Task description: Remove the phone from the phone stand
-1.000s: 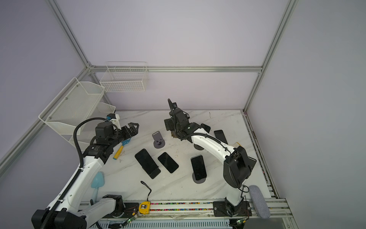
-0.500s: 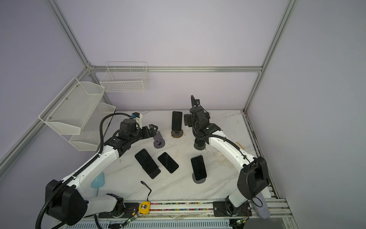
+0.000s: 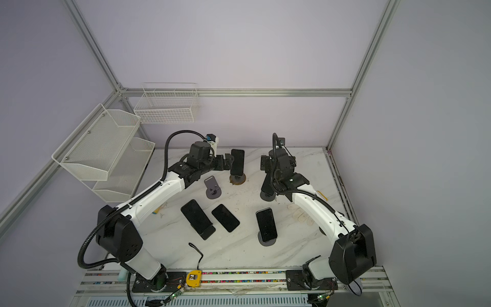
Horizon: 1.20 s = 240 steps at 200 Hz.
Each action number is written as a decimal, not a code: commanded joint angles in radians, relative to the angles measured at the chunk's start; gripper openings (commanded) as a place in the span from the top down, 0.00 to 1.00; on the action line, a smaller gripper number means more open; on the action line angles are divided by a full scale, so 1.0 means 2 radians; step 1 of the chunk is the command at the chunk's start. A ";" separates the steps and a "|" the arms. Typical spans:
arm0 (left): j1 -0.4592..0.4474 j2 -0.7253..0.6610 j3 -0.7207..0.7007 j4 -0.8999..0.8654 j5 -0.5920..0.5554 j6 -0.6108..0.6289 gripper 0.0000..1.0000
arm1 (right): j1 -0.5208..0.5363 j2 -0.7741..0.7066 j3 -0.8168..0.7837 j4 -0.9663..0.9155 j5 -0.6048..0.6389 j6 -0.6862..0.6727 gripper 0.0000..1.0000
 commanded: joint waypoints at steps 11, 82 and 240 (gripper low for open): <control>0.001 0.054 0.119 -0.043 -0.040 0.026 0.00 | -0.003 -0.033 -0.009 0.020 -0.008 0.019 0.03; -0.006 0.174 0.250 -0.060 -0.075 0.035 0.01 | -0.005 -0.055 -0.042 0.047 -0.007 0.021 0.03; -0.034 0.262 0.294 -0.032 -0.141 0.035 0.00 | -0.005 -0.059 -0.054 0.056 -0.025 0.024 0.03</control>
